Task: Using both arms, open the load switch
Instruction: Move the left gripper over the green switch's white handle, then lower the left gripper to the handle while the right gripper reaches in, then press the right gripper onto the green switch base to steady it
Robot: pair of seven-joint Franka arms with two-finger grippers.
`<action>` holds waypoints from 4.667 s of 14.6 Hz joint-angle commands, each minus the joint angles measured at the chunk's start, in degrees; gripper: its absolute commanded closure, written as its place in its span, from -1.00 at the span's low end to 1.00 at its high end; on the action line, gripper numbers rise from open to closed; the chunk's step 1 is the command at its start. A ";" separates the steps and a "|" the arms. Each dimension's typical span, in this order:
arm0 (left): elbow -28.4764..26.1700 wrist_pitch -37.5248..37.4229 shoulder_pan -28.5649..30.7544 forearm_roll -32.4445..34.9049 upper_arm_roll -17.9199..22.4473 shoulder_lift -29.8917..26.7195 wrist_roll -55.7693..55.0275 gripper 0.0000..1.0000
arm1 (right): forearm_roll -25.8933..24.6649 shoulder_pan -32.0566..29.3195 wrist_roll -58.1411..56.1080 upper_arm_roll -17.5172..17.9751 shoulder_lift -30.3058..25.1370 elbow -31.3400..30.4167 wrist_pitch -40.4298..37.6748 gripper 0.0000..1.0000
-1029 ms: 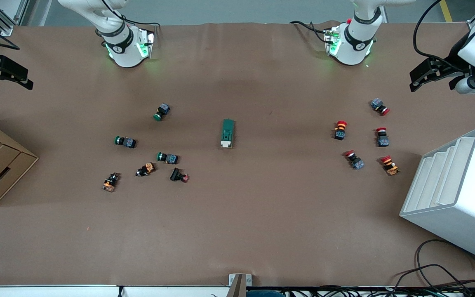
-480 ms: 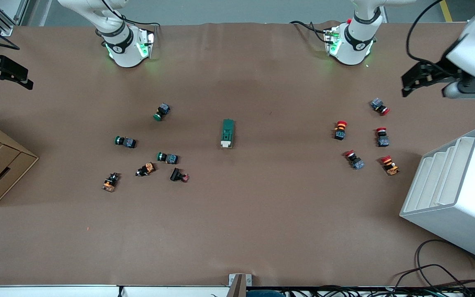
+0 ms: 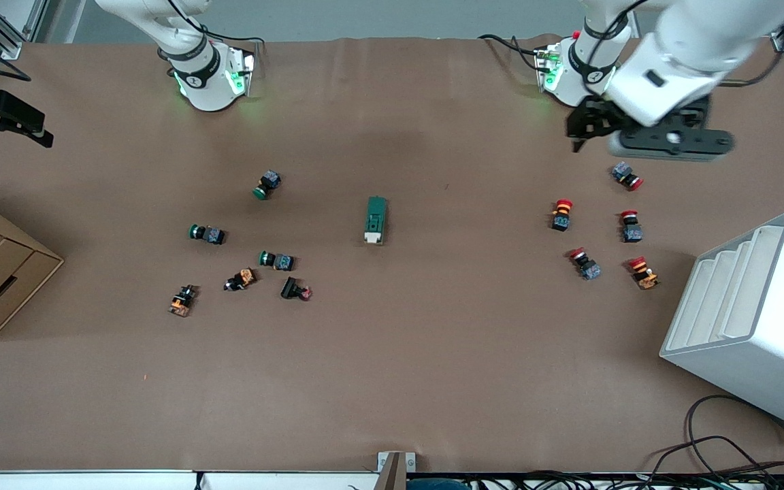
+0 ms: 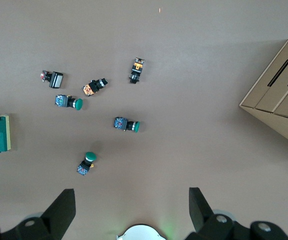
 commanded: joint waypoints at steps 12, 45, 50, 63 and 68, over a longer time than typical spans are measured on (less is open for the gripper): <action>-3.13 15.87 -21.17 5.87 -2.31 13.83 -27.21 -1.00 | 1.54 -0.76 -0.06 0.46 -1.02 -0.31 -0.72 -1.00; -17.62 31.26 -49.05 90.77 -1.52 43.54 -116.43 -0.98 | 0.65 8.01 32.94 0.64 15.68 0.13 5.35 -1.00; -18.34 31.26 -48.87 94.83 -0.55 43.81 -117.15 -0.98 | 3.03 17.33 58.52 0.64 20.33 0.13 11.04 -1.00; -19.74 30.21 -49.14 99.31 0.68 44.60 -120.91 -1.00 | 9.00 34.74 104.95 0.64 39.93 0.92 33.64 -1.00; -19.92 28.98 -49.66 99.76 0.77 45.13 -123.56 -1.00 | 11.11 37.90 112.16 0.64 44.41 0.92 38.13 -1.00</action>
